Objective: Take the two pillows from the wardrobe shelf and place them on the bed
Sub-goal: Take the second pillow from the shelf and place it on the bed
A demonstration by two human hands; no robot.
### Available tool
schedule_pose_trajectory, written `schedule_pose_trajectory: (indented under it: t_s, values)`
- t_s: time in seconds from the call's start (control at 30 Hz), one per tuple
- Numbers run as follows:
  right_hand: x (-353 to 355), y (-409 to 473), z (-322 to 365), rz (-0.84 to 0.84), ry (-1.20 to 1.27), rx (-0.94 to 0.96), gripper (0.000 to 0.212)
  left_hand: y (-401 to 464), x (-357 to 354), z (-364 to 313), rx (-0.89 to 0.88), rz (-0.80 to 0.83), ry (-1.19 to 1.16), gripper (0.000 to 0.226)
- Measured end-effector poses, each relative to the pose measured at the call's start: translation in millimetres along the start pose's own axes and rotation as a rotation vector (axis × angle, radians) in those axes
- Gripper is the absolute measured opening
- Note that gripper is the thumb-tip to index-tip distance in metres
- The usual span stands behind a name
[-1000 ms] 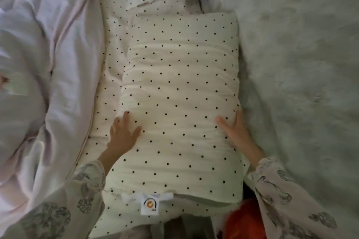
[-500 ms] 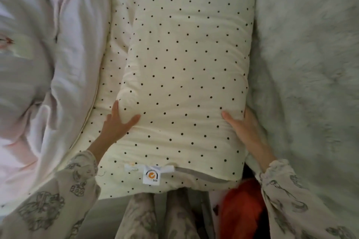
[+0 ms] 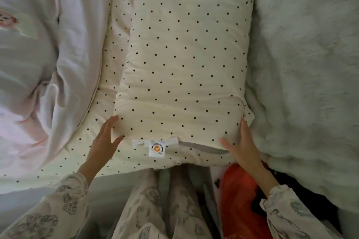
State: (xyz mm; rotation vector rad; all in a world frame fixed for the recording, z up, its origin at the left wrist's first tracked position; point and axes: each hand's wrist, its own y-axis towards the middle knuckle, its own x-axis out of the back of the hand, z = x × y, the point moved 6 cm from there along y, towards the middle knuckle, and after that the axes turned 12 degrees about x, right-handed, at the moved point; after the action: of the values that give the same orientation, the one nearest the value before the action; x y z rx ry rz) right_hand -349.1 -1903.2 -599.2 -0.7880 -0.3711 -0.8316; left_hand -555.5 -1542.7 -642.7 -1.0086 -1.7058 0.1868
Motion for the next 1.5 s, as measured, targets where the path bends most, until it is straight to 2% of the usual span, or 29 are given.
schedule_pose_trajectory:
  t_s: [0.1,0.17,0.27,0.33,0.4,0.5,0.57,0.63,0.77,0.83,0.9,0.97,1.03,1.13,1.23,1.3,1.4,1.5]
  values:
    - [-5,-12,-7,0.025,-0.210,0.037,0.111,2,3,3,0.029,-0.101,0.079,0.053]
    - [-5,-19,-8,-0.076,-0.322,0.065,0.089,4,3,0,0.068,-0.142,0.110,0.040]
    - [-2,-30,-4,-0.360,-0.356,0.057,0.043,2,7,2,0.085,-0.192,0.006,0.022]
    - [3,-33,0,-0.489,-0.276,0.021,0.030,-1,11,5,0.109,-0.182,-0.185,0.016]
    - [6,-32,3,-0.537,-0.139,-0.010,0.027,-2,13,8,0.165,-0.150,-0.326,0.013]
    - [4,-32,2,-0.520,0.077,-0.078,0.023,2,15,7,0.170,-0.146,-0.354,0.011]
    - [1,-31,-1,-0.502,0.133,-0.099,0.021,6,13,2,0.135,-0.126,-0.354,0.010]
    - [0,-24,-4,-0.471,0.115,-0.088,0.015,8,6,-5,0.078,-0.089,-0.297,0.008]
    - [-2,-9,-11,-0.307,-0.074,0.043,0.004,15,-9,-5,0.022,0.023,-0.164,0.006]
    - [-5,-9,-18,-0.203,-0.178,0.116,0.013,21,-11,0,0.002,0.091,-0.108,0.004]
    - [-6,-9,-24,-0.098,-0.268,0.179,0.035,24,-12,0,-0.060,0.127,-0.013,0.023]
    - [-7,-7,-25,-0.033,-0.366,0.215,0.056,24,-14,-1,-0.104,0.101,0.058,0.036]
    - [-8,-6,-23,-0.055,-0.434,0.196,0.063,21,-13,-5,-0.092,0.016,0.091,0.034]
    - [-8,-8,-18,-0.198,-0.402,0.103,0.054,12,-13,-9,-0.016,-0.133,0.093,0.015]
    - [-2,-15,-14,-0.321,-0.333,0.008,0.042,1,-11,-7,0.138,-0.206,-0.077,0.021]
    - [8,-19,-11,-0.388,-0.336,-0.046,0.033,-7,-12,-9,0.201,-0.215,-0.162,0.018]
    - [24,-23,-17,-0.484,-0.381,-0.122,0.019,-24,-25,-15,0.228,-0.181,-0.163,0.010]
    - [26,-27,-32,-0.455,-0.428,-0.255,0.016,-32,-44,-14,0.299,-0.096,-0.101,0.015]
